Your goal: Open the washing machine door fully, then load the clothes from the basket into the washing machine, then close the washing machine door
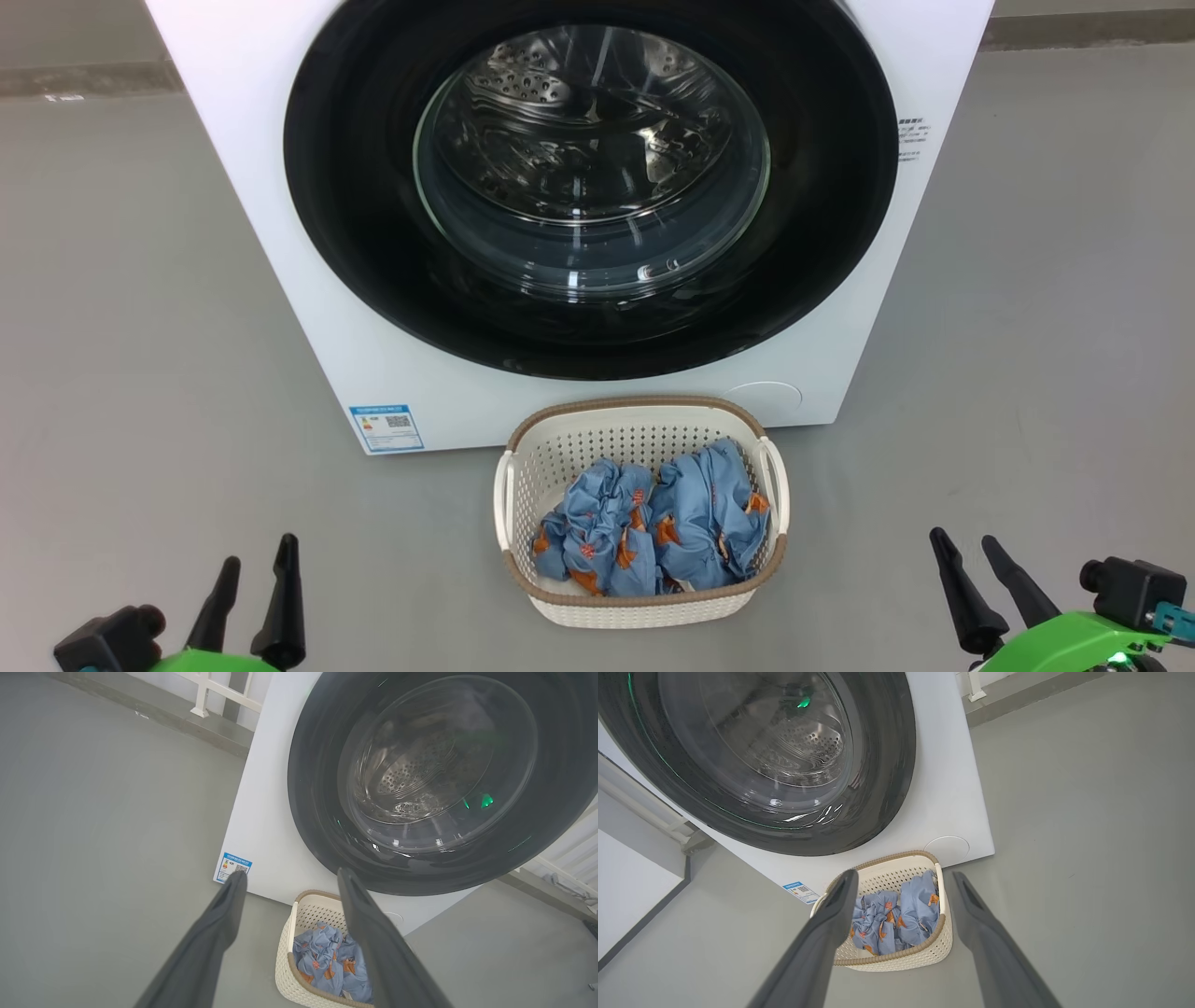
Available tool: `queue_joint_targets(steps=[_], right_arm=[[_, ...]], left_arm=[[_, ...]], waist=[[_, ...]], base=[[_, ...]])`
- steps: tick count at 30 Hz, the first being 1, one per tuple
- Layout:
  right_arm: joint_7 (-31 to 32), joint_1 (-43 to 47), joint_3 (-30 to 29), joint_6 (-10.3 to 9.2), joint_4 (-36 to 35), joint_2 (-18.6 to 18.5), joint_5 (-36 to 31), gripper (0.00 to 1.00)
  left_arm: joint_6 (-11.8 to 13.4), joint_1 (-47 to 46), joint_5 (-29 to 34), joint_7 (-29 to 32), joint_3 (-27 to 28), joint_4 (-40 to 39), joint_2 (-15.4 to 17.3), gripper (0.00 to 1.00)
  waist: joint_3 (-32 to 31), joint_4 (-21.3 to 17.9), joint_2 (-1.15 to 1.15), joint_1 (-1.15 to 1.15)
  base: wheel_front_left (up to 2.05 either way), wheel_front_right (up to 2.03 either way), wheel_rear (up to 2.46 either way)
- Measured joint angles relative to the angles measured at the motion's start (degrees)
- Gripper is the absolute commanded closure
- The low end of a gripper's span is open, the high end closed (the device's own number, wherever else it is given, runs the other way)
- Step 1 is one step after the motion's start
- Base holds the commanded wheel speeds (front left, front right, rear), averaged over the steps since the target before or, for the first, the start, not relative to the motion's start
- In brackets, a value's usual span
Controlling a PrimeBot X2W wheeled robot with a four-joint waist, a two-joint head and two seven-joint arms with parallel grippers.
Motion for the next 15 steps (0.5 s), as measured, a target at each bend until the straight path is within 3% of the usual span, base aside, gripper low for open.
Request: queue_joint_targets(steps=[15], right_arm=[[-2.5, -0.2, -0.2, 0.0, 0.3, -1.5, -9.5, 0.0]], left_arm=[[0.0, 0.0, 9.4, -2.4, -0.2, -0.3, 0.5, 0.0]], waist=[[-0.1, 0.0, 0.0, 0.0]], base=[[0.0, 0.0, 0.0]])
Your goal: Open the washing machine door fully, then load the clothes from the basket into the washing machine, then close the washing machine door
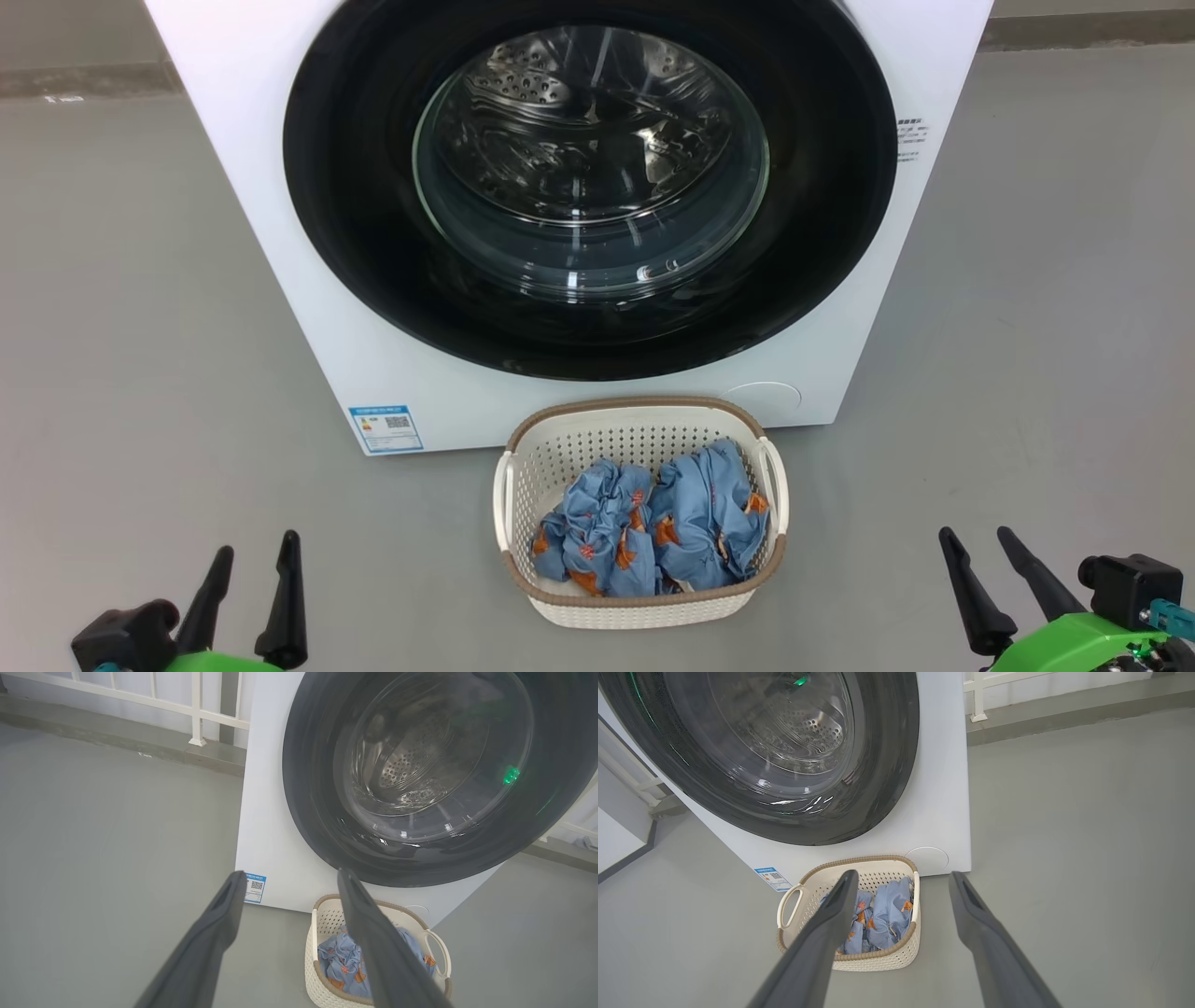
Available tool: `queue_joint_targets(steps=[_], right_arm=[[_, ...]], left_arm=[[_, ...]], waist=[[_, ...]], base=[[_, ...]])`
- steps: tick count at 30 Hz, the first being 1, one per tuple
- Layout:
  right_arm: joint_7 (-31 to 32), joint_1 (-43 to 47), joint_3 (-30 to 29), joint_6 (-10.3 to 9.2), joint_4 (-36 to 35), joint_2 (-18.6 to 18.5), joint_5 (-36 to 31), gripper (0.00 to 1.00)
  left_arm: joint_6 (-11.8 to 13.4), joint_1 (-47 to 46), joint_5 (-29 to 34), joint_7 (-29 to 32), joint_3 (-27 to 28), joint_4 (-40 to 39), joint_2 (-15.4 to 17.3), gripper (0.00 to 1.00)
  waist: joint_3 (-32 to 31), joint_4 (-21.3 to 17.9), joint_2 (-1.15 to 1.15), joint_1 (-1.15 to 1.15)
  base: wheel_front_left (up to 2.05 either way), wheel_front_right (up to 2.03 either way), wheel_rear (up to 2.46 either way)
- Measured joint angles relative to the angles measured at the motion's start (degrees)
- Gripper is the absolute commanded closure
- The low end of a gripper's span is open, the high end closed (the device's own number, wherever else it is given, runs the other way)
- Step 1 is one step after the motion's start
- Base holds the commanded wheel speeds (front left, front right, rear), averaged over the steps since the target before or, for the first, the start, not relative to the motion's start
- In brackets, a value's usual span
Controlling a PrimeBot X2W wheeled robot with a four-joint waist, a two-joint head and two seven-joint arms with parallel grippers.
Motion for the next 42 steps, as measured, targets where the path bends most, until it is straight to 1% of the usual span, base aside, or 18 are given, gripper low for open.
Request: queue_joint_targets(steps=[6, 20, 27, 29, 42], right_arm=[[-0.8, 0.0, -1.3, 0.0, 0.0, -0.3, -3.5, 0.0], [-3.0, 0.1, -2.5, 0.0, 0.0, -0.6, -13.3, 0.0], [-4.2, 0.1, -3.8, 0.0, -0.7, -0.8, -19.4, 0.0], [-4.5, 0.2, -4.2, 0.0, -0.8, -0.8, -20.1, 0.0], [-4.5, 1.0, -6.1, 0.0, -1.6, 0.0, -20.2, 0.0]], left_arm=[[0.0, 0.0, 3.0, -0.9, 0.0, 0.1, 0.2, 0.0], [0.0, 0.0, 12.9, -3.3, 0.1, 1.2, 1.0, 0.0], [-0.1, 0.0, 17.5, -4.5, 0.0, 2.3, 1.3, 0.0], [-0.1, 0.0, 18.4, -4.5, 0.1, 2.7, 1.3, 0.0], [-0.1, 0.0, 18.1, -4.5, 0.5, 3.4, 1.4, 0.0]], waist=[[0.0, -0.2, 0.0, 0.0], [0.2, -0.8, 0.0, 0.0], [0.0, -0.9, 0.0, 0.0], [0.0, -0.9, 0.0, 0.0], [-0.3, -1.0, 0.0, 0.0]], base=[[0.0, 0.0, 0.0], [0.0, 0.0, 0.0], [0.0, 0.0, 0.0], [0.0, 0.0, 0.0], [0.0, 0.0, 0.0]])
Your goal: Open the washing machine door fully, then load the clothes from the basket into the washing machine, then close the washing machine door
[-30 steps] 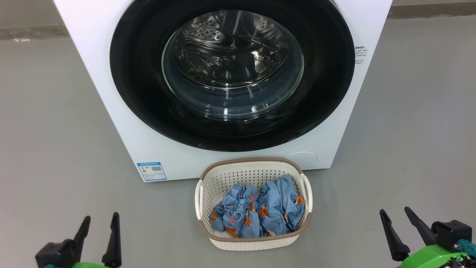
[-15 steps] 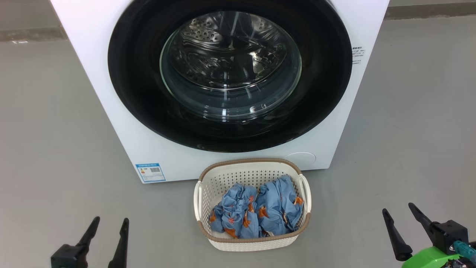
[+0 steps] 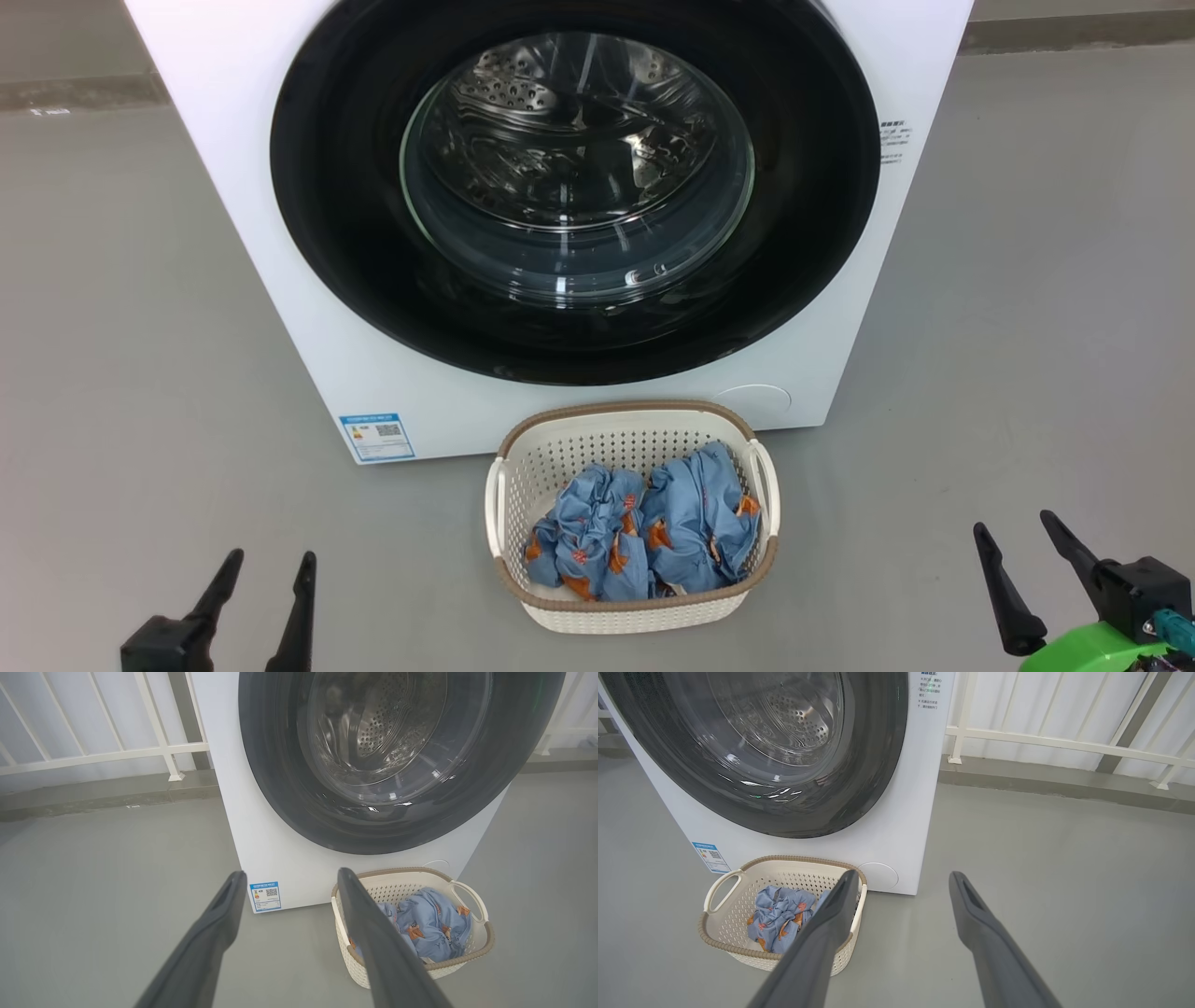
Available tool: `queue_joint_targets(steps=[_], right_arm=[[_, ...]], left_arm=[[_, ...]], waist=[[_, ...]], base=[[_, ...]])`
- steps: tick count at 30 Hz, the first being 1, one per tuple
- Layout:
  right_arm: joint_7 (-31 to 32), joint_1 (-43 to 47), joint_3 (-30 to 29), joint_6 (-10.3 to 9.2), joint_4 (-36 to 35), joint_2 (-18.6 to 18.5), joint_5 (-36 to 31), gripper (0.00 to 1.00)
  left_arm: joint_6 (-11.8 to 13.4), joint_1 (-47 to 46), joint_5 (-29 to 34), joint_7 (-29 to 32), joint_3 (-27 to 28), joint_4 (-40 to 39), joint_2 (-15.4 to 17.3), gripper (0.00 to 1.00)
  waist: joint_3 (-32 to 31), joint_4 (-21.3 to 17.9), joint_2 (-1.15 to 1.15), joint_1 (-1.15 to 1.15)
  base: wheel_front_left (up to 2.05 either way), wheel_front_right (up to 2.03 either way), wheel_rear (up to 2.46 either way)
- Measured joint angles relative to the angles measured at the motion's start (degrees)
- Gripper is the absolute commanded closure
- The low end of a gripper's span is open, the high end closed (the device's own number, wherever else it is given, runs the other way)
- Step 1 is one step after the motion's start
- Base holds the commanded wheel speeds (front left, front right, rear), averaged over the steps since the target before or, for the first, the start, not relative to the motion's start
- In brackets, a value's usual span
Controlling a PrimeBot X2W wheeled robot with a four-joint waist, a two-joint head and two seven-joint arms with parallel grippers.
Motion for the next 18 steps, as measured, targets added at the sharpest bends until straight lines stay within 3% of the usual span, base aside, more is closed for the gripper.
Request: queue_joint_targets(steps=[18], right_arm=[[0.0, 0.6, -1.2, 0.0, -0.6, 1.3, 0.0, 0.0]], left_arm=[[0.0, 0.0, -0.8, 0.0, 1.1, 0.6, -0.1, 0.0]], waist=[[-0.2, -0.4, 0.0, 0.0]], base=[[0.04, 0.04, -0.07]])
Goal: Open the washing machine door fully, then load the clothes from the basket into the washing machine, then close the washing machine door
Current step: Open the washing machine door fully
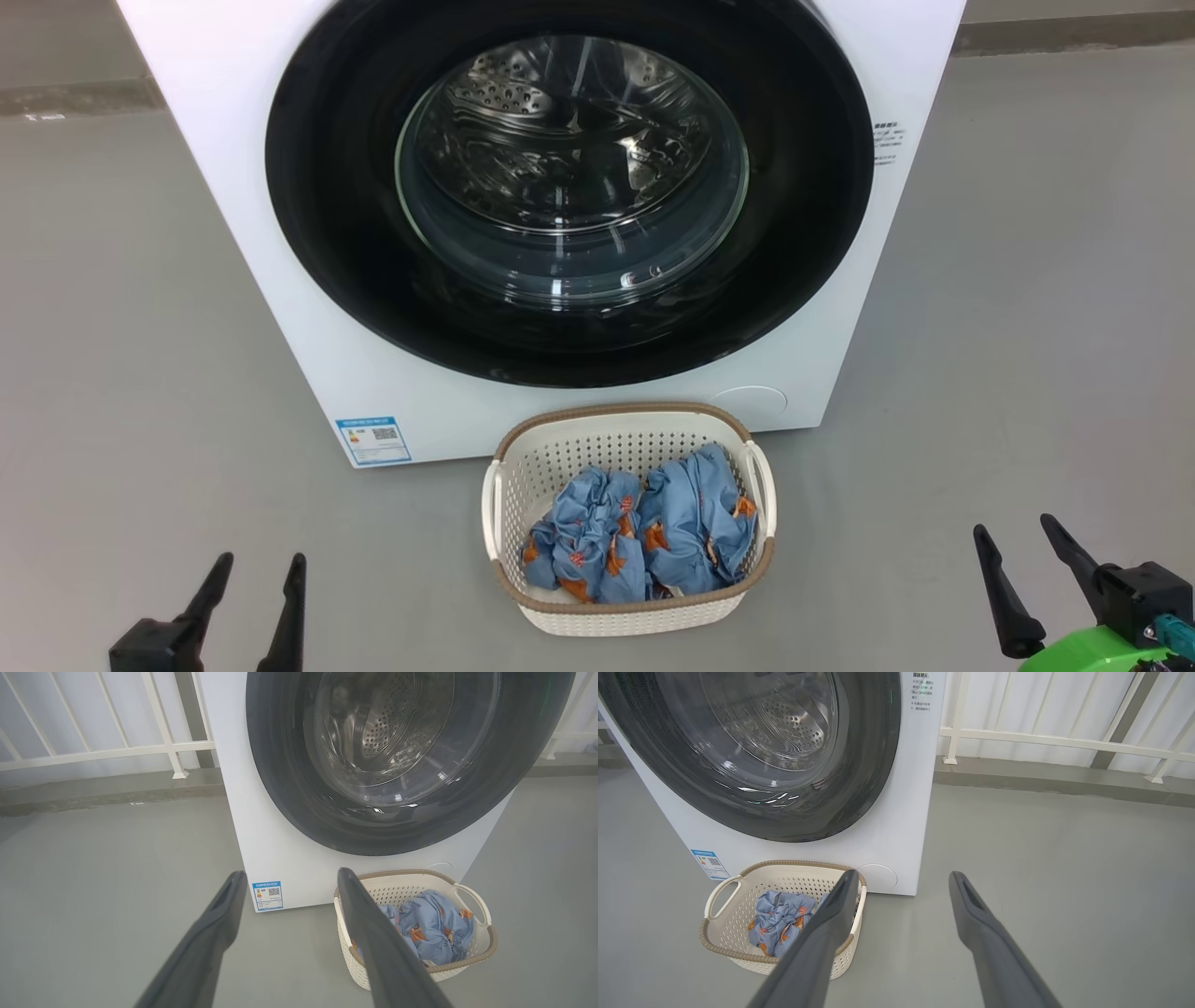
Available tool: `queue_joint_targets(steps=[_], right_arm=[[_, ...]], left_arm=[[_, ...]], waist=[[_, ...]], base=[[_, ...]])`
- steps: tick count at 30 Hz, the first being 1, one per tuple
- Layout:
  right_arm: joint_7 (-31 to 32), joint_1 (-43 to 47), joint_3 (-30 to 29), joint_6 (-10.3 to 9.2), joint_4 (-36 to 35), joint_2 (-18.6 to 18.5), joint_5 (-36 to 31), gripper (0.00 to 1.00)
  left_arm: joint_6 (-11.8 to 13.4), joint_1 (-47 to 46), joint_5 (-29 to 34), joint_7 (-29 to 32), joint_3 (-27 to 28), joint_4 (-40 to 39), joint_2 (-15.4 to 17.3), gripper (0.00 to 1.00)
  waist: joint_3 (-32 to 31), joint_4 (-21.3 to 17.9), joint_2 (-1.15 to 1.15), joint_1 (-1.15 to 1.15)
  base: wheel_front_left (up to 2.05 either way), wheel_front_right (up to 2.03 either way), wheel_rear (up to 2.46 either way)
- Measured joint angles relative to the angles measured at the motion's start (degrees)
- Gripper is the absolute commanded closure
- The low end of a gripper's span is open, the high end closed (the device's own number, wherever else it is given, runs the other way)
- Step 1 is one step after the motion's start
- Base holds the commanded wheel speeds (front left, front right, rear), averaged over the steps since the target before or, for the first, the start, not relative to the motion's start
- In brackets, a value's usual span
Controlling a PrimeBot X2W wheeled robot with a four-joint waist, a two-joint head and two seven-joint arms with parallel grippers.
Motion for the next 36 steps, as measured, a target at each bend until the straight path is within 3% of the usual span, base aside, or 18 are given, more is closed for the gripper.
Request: queue_joint_targets(steps=[8, 36], right_arm=[[0.0, 0.0, -0.2, 0.0, -0.3, 0.2, 0.0, 0.0], [0.0, 0.0, -0.4, 0.0, -0.3, 0.3, 0.1, 0.0]], left_arm=[[0.0, 0.0, 0.1, 0.0, 0.3, -0.1, 0.0, 0.0], [0.0, 0.0, -1.7, -0.2, 0.5, -2.0, -0.7, 0.0]], waist=[[0.0, 0.0, 0.0, 0.0], [0.0, -0.3, 0.0, 0.0]], base=[[0.63, 0.63, -1.26], [1.07, 1.07, -2.14]])
